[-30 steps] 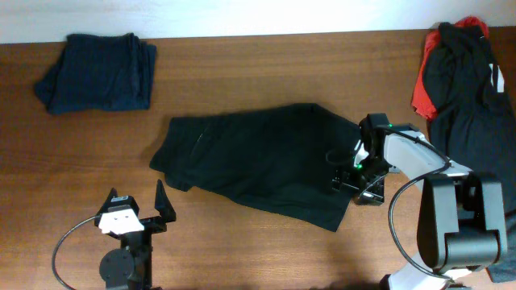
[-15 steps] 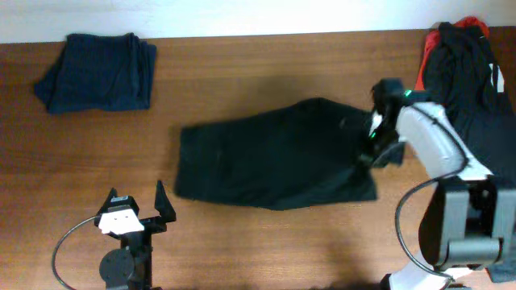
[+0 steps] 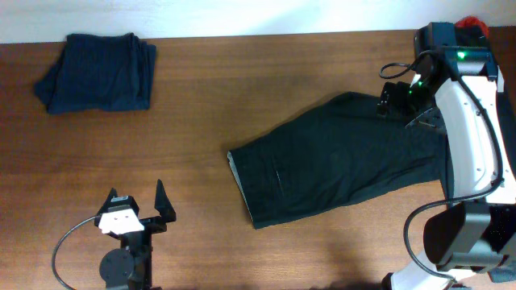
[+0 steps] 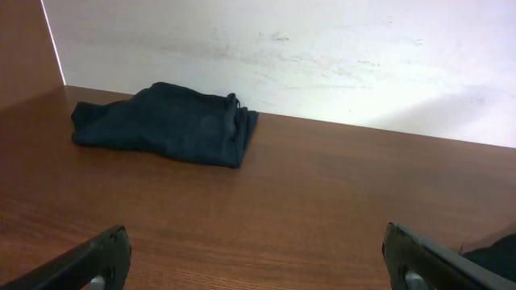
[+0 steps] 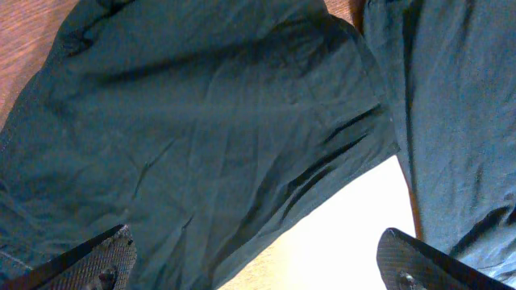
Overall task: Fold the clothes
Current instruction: 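Drag the black shorts leftward with the right gripper and spread them flat, then reach the left gripper to the shorts' left end and grasp it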
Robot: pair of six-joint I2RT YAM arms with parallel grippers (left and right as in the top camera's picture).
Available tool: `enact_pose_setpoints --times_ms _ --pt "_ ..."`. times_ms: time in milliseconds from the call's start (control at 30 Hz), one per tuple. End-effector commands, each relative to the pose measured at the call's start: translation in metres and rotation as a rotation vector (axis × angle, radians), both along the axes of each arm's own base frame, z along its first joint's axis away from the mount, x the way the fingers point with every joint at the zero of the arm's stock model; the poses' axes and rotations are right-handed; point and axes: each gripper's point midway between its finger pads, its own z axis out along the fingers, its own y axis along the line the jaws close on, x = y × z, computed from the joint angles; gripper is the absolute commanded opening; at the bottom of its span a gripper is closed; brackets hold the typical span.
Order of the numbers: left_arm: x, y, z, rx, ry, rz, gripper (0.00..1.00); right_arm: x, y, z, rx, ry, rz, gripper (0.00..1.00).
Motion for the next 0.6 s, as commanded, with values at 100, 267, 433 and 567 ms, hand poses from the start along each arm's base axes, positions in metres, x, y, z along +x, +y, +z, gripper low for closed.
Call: enact_pose_setpoints --times_ms 100,267,433,567 --pt "0.000 0.000 -0.002 -0.005 0.002 0.001 0.99 0.002 -0.014 0.008 -0.080 -0.015 0.004 0.99" --pt "0.001 -0.026 0.001 -0.015 -0.013 -0.153 0.99 0.003 -0.035 0.014 -0.208 -0.014 0.007 0.99" --pt "-0.034 -0.124 0.032 -0.112 -0.098 -0.764 0.99 0.003 -0.035 0.014 -0.208 -0.014 0.007 0.99" --pt "-0.036 -0.106 0.101 -0.127 -0.127 -0.629 0.99 0.003 -0.035 0.014 -0.208 -0.014 0.007 0.99"
